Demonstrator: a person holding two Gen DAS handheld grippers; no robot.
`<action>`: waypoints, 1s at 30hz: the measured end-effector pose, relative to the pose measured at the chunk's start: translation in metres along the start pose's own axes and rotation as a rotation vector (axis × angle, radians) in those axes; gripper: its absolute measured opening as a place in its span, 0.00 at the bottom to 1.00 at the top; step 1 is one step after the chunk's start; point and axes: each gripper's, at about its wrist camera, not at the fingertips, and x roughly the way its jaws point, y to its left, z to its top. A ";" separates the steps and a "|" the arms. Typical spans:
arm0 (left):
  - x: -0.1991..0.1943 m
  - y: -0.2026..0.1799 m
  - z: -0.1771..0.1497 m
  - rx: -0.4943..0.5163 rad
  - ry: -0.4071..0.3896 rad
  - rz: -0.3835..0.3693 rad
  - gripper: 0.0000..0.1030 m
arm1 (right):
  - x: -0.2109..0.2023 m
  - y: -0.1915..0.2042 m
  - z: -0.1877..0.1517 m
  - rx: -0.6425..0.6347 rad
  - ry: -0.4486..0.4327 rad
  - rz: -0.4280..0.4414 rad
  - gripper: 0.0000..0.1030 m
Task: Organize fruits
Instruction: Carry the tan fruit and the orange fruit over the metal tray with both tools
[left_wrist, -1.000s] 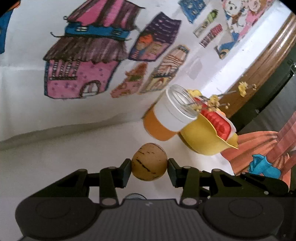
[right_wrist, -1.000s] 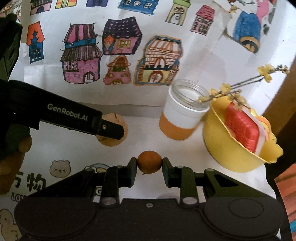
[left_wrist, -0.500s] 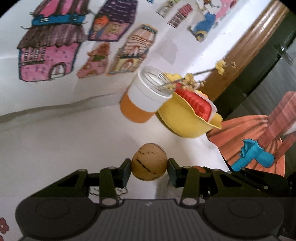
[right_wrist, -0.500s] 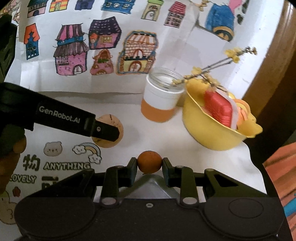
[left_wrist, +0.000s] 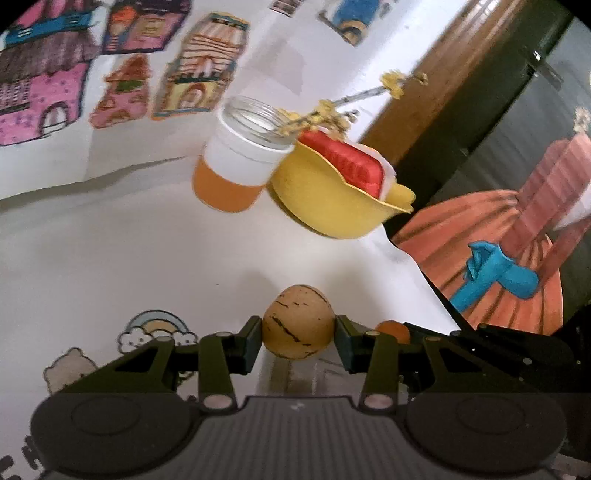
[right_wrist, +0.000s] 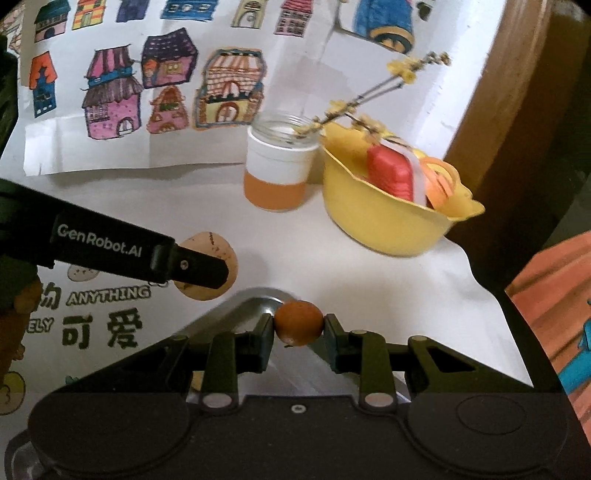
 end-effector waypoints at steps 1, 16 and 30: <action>0.001 -0.003 -0.001 0.009 0.003 -0.004 0.45 | 0.000 -0.002 -0.003 0.010 0.001 -0.004 0.30; 0.019 -0.023 -0.014 0.134 0.041 -0.017 0.45 | 0.006 -0.016 -0.026 0.087 0.046 -0.063 0.30; 0.026 -0.031 -0.021 0.190 0.082 -0.023 0.45 | 0.012 -0.022 -0.036 0.127 0.098 -0.100 0.30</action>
